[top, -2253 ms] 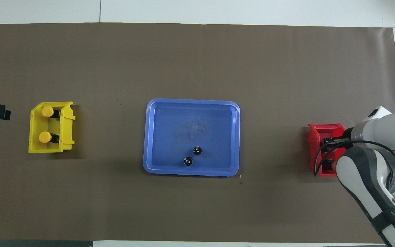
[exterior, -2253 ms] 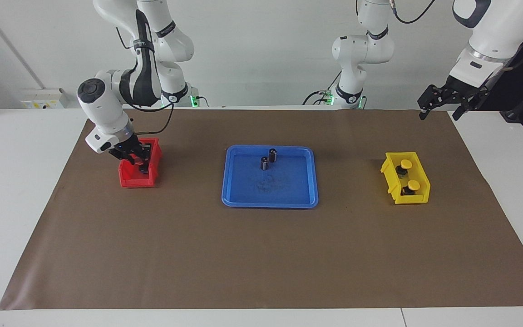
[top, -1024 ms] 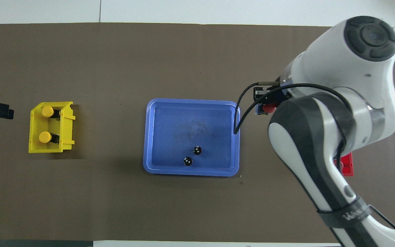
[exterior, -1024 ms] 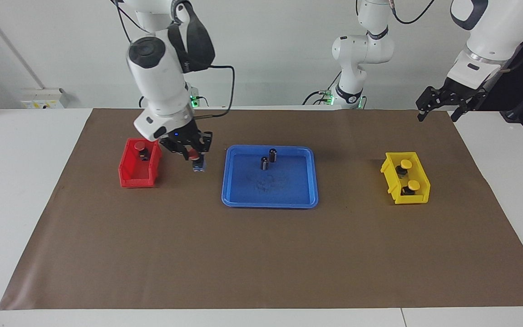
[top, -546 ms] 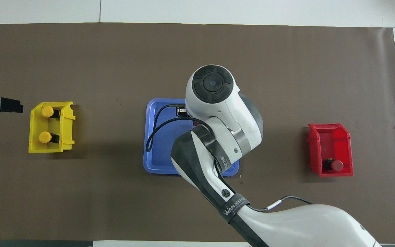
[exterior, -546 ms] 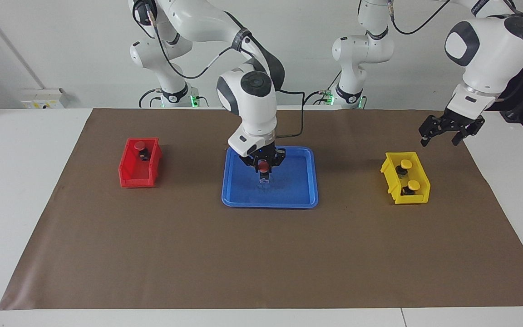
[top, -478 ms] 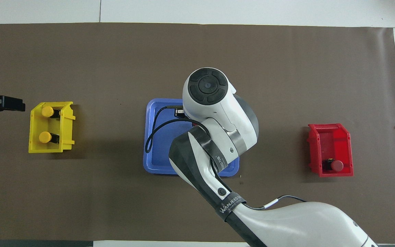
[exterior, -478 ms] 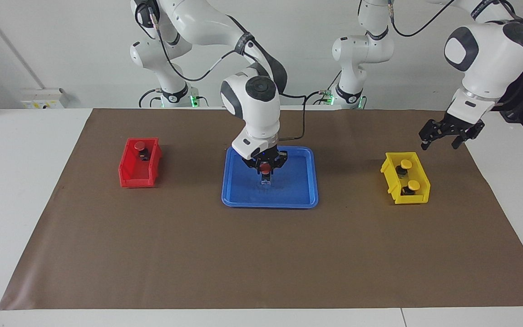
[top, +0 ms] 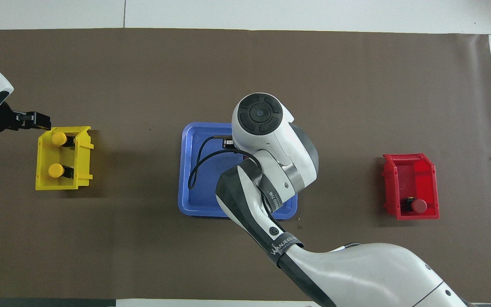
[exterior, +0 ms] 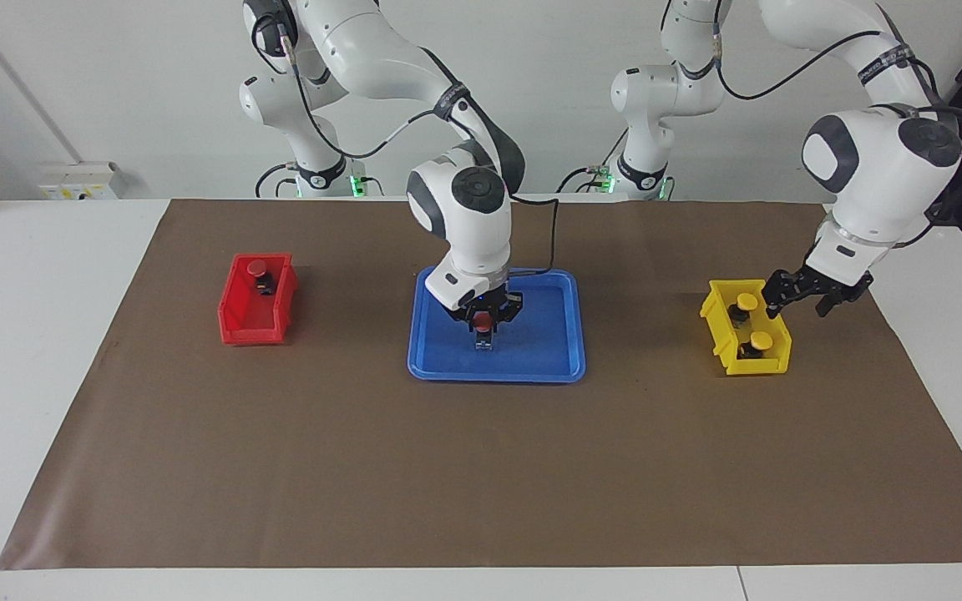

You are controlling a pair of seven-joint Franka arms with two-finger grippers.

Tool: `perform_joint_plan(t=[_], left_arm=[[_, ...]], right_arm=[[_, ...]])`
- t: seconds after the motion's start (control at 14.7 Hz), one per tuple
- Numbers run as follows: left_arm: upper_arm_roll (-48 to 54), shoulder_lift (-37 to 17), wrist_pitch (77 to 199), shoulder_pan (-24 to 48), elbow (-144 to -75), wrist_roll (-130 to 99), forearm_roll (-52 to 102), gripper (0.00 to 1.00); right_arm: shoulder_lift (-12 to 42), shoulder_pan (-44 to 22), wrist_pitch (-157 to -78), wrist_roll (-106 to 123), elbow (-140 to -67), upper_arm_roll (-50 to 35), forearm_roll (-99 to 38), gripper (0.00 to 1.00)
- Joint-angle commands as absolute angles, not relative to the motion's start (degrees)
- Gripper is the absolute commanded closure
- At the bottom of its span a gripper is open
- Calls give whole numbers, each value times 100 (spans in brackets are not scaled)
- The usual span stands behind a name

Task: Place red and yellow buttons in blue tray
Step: 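Carry the red button to the blue tray while the left gripper reaches the yellow bin, then release the red button in the tray while the left gripper grasps a yellow button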

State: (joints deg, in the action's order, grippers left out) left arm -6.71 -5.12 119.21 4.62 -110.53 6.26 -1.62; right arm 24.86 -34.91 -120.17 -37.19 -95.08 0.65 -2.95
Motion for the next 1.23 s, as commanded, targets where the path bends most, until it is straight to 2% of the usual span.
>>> perform_joint_plan(t=[0.0,0.2,0.41,0.61,0.75,0.96,1.09,1.16], left_arm=[[-624,-492,12575,395,-11530,598,-237,27],[-624,-545,12788,396,-11707,606,-220,29],[-615,-729,12805,396,-11716,624,-167,29],[-615,-861,12893,396,-11716,624,-149,29],[-615,-940,12964,387,-11725,624,-149,29],[-615,-949,13017,396,-11838,633,-44,29],[-615,-923,12990,396,-11900,633,-35,30],[-615,-914,12973,396,-11909,633,-26,32]], right_arm=[[2355,-3525,-12226,-3727,-9773,44,-229,53],[2364,-3516,-12436,-3665,-9791,44,-229,36],[2207,-3306,-12026,-3420,-9554,105,-211,32],[1400,-2709,-11218,-2658,-9746,105,-211,32],[498,-2061,-10951,-1684,-10594,106,-211,32],[-971,-1189,-11178,-171,-12290,105,-202,32],[-1606,-522,-11556,812,-13206,105,-211,32],[-1730,-144,-11653,1348,-13445,105,-211,32]])
